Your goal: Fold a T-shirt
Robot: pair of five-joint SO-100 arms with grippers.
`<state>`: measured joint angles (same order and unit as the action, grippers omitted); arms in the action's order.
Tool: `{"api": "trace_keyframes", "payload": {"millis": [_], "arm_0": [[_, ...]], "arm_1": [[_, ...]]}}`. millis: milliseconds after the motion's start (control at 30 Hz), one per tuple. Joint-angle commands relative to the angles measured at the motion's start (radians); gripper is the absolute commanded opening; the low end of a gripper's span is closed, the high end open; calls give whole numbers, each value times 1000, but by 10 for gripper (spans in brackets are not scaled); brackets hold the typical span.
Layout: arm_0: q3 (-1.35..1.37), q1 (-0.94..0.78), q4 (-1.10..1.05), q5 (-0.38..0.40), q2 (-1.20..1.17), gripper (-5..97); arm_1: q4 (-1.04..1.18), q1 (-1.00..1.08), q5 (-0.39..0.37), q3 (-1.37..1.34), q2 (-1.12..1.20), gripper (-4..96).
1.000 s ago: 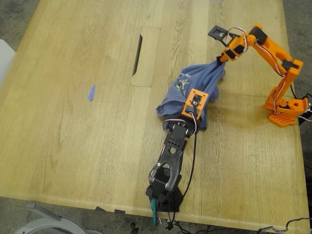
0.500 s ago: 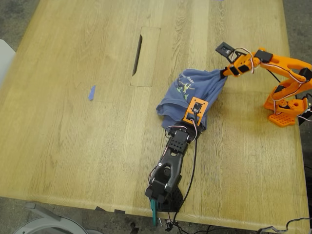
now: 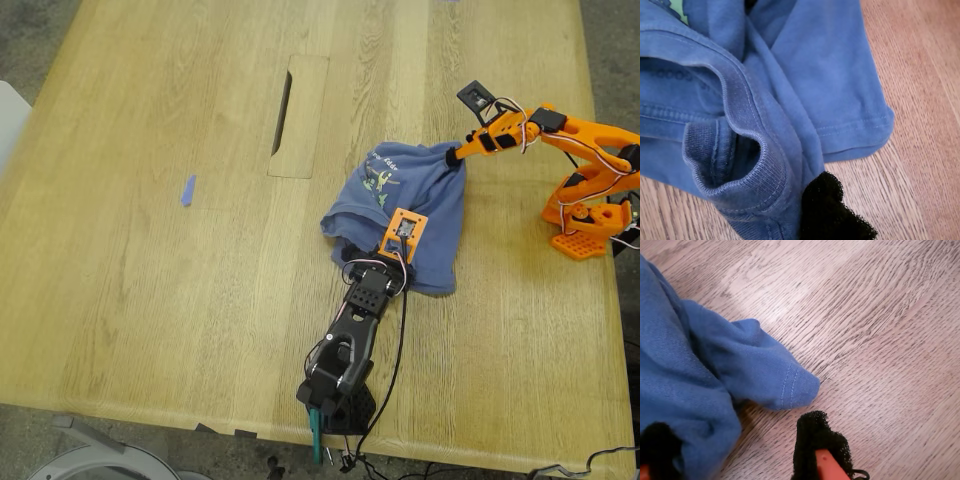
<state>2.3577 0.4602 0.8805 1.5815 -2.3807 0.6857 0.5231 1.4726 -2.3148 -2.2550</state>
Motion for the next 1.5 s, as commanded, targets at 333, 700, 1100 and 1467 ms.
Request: {"api": "trace_keyframes", "payload": {"millis": [333, 700, 1100, 1467], "arm_0": [[-152, 118, 32, 32, 9, 674], [-302, 299, 54, 29, 46, 655], [-327, 107, -354, 35, 224, 198], [-219, -117, -684, 78, 347, -1]], "arm_1": [[92, -6, -18, 67, -118, 418], [147, -57, -20, 175, -106, 375], [89, -279, -34, 463, 160, 0], [-35, -377, 32, 518, 344, -1]]}}
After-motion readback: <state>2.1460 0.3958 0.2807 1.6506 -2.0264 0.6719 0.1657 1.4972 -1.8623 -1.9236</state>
